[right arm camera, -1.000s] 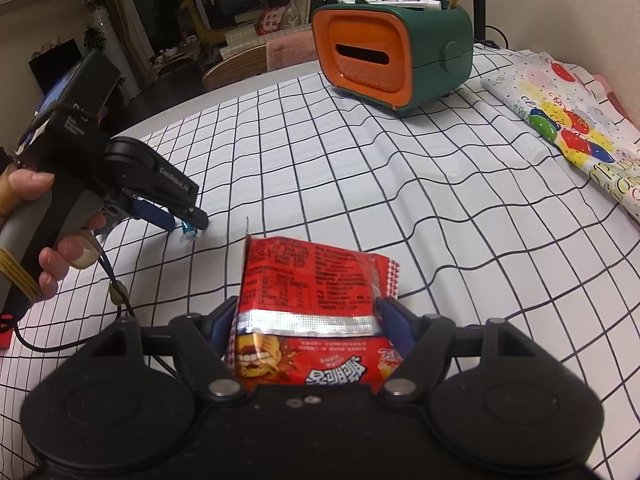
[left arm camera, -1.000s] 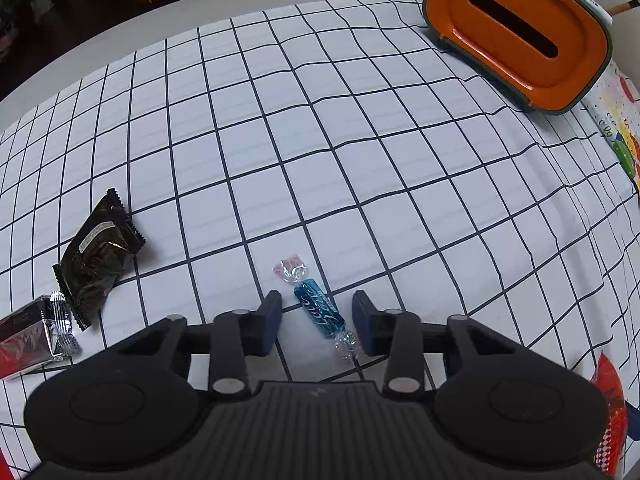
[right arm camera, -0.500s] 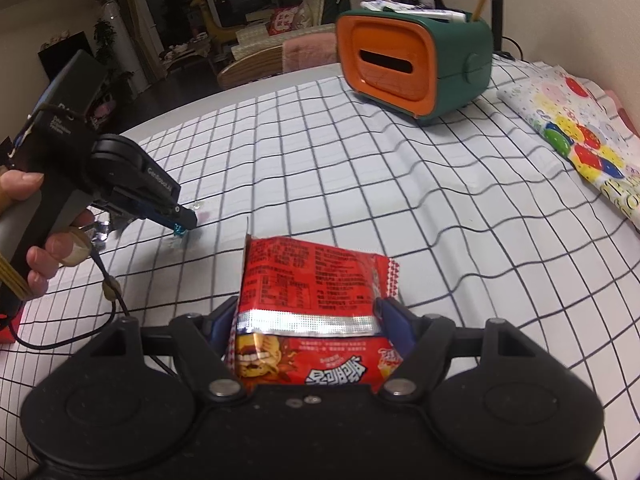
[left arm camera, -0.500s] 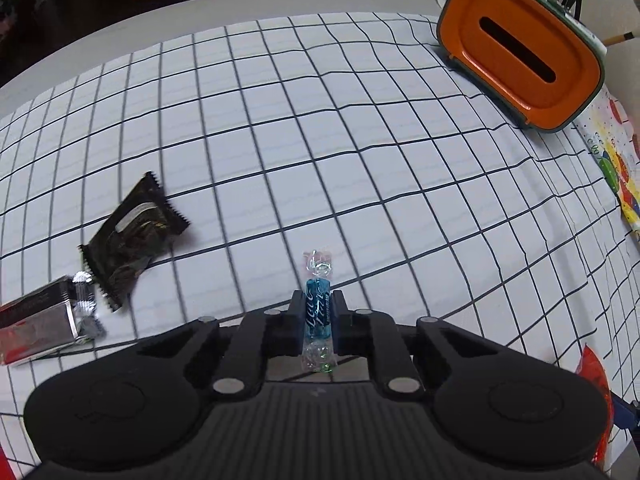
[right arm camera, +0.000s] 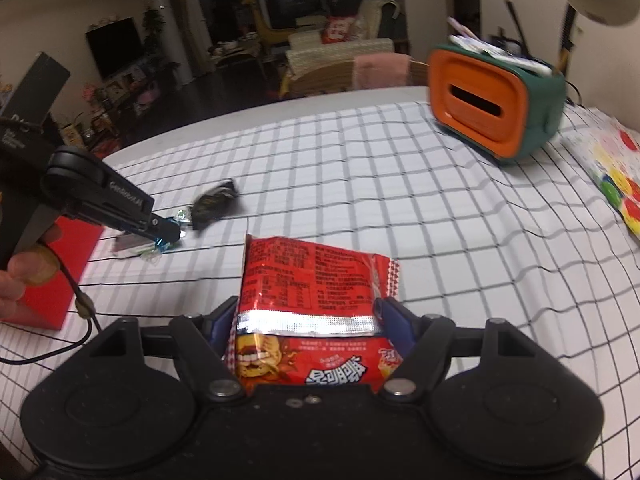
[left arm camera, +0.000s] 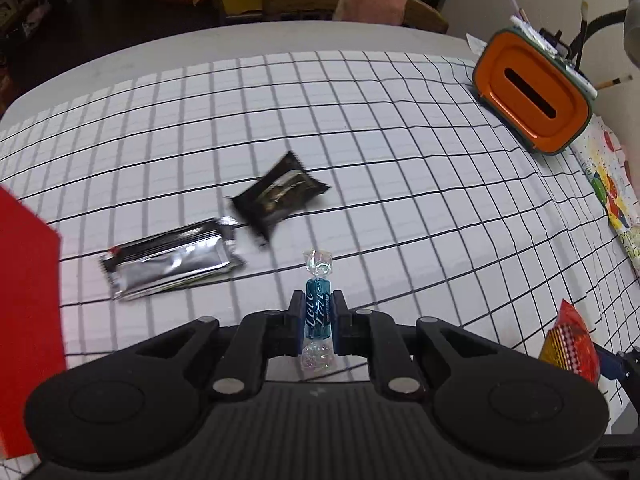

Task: Organize snacks
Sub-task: 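Carry the blue candy and red snack bag over the red box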

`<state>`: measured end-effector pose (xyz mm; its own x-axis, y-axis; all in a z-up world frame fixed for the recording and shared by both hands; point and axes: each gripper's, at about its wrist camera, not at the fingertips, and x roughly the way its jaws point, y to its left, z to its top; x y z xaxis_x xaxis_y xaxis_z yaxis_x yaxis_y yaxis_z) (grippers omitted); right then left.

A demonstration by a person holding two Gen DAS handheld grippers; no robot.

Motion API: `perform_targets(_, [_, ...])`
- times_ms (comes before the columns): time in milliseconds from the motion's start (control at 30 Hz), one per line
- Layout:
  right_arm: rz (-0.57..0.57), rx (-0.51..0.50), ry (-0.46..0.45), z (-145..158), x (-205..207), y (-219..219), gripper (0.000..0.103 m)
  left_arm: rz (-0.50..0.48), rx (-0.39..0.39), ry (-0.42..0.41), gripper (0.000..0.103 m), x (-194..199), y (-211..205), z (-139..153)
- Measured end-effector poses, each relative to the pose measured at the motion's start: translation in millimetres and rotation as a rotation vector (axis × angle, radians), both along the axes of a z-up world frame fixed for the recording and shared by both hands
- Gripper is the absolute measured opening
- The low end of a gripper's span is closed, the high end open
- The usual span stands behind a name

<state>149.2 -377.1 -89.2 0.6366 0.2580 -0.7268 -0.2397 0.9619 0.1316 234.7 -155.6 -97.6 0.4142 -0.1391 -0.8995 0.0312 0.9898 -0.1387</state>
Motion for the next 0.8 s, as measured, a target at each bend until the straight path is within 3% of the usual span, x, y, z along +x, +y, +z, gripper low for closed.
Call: perform_targets(800, [0.285, -0.027, -0.087, 50, -33, 213, 0.074, 0.186, -0.047, -0.125, 0.013, -122, 208, 71])
